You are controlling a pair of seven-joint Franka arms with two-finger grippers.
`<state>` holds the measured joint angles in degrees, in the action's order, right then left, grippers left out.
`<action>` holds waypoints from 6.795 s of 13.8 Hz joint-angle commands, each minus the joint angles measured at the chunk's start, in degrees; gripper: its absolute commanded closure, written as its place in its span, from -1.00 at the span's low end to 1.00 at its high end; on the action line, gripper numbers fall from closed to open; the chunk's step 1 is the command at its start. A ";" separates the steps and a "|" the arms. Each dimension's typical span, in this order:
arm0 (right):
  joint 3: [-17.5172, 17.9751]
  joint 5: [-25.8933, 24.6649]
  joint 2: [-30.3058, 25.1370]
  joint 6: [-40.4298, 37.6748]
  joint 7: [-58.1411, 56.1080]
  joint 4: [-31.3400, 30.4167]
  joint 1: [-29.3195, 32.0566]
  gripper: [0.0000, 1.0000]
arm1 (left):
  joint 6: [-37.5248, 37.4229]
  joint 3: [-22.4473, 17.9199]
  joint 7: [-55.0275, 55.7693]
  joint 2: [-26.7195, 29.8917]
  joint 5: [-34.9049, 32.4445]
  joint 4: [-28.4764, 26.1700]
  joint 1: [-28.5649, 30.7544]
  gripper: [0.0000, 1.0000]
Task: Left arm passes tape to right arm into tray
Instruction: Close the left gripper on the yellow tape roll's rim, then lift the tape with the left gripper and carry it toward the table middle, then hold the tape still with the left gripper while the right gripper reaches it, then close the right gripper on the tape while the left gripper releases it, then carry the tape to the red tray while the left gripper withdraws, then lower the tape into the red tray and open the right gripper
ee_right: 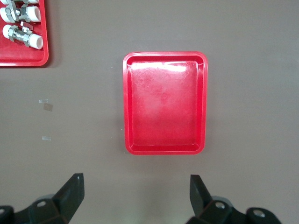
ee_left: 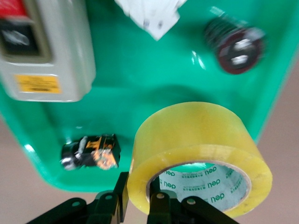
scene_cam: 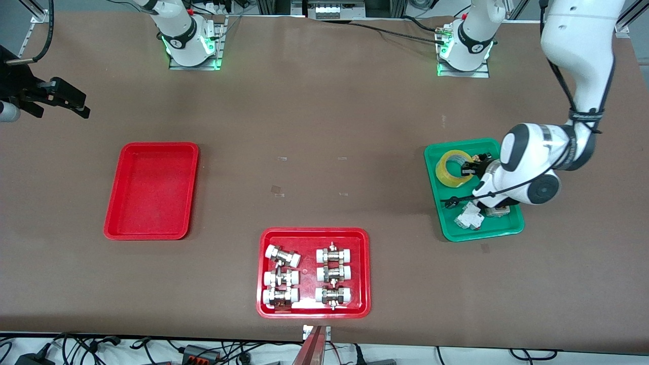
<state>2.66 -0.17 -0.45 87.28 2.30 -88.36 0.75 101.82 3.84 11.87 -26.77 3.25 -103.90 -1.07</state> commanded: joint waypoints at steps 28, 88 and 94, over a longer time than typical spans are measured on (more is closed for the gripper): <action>-2.49 50.34 23.20 6.57 -33.76 -4.37 -0.03 -1.00 | 34.94 4.94 35.51 -17.70 31.28 32.10 -30.04 0.99; -3.10 21.55 36.32 17.47 -61.10 -8.76 12.71 -1.00 | -9.22 8.91 8.61 25.77 -9.76 3.95 3.18 -1.00; -3.54 10.03 28.06 20.04 -52.79 -8.68 6.73 -1.00 | -5.14 8.91 7.64 26.60 -9.76 3.36 3.09 -1.00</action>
<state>-0.56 13.46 31.81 107.02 -55.01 -95.76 9.11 94.98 12.59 21.03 -1.04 -5.63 -99.19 1.25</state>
